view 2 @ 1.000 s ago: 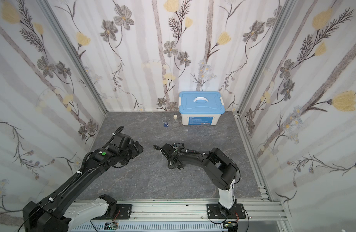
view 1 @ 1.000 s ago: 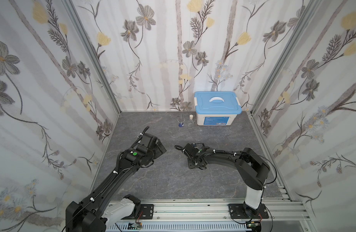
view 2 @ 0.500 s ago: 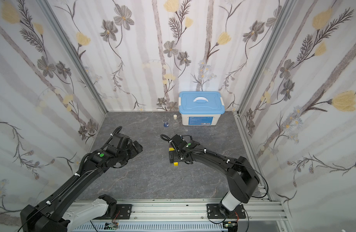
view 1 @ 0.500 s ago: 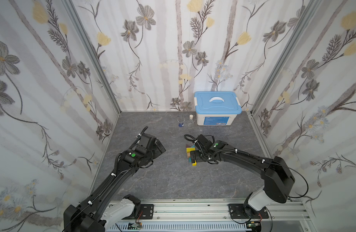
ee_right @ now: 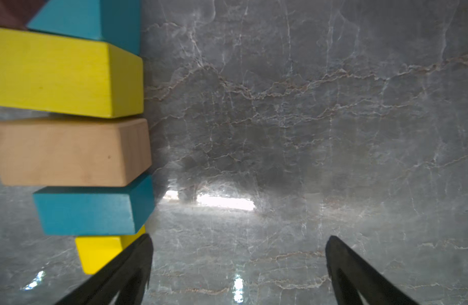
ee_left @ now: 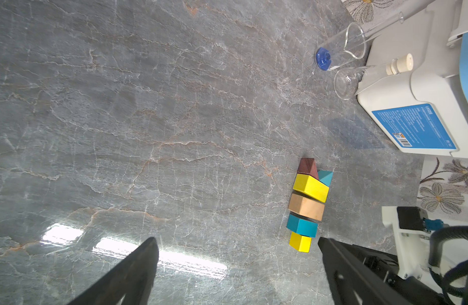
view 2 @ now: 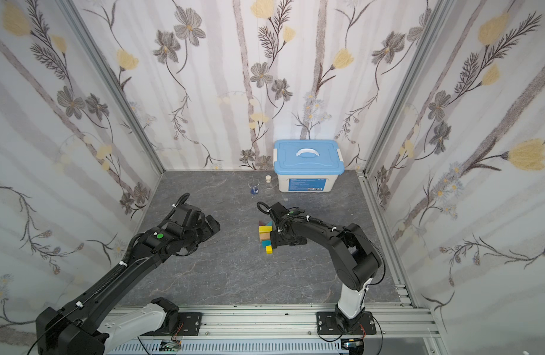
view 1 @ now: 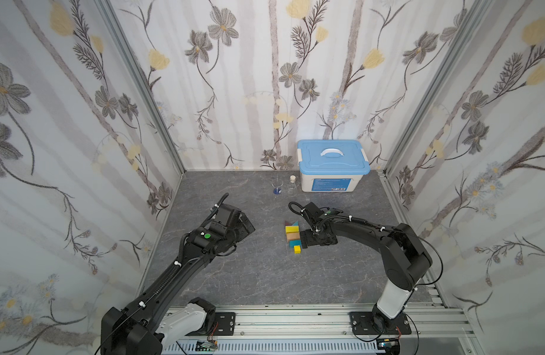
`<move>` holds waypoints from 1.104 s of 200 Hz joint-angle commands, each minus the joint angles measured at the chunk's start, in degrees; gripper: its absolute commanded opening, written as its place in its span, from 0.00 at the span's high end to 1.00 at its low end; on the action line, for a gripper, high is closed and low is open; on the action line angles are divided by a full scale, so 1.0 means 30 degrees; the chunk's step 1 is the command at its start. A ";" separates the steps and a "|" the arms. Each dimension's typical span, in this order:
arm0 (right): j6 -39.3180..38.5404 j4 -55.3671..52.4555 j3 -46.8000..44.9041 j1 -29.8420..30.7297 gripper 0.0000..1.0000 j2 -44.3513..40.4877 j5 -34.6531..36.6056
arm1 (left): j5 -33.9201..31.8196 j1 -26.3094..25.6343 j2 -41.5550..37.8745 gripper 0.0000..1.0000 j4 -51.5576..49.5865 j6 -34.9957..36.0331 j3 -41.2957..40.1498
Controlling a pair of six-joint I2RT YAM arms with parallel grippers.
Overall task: Assemble a carrot with building blocks
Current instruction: Adjust the building block at the center of the board.
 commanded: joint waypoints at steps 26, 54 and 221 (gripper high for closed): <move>0.0057 0.0731 -0.0041 -0.0330 0.00 0.0733 0.0789 | -0.0140 -0.0068 0.0395 0.00 0.0371 -0.0241 0.0262; -0.0095 0.1168 0.0197 -0.0461 0.00 0.1358 0.0286 | -0.0102 -0.0096 0.0618 0.00 0.0322 -0.0192 0.0378; 0.0703 0.1733 -0.0111 -0.0271 0.00 0.1530 -0.0699 | 0.0117 -0.0095 0.1153 0.00 0.0518 0.0036 0.0513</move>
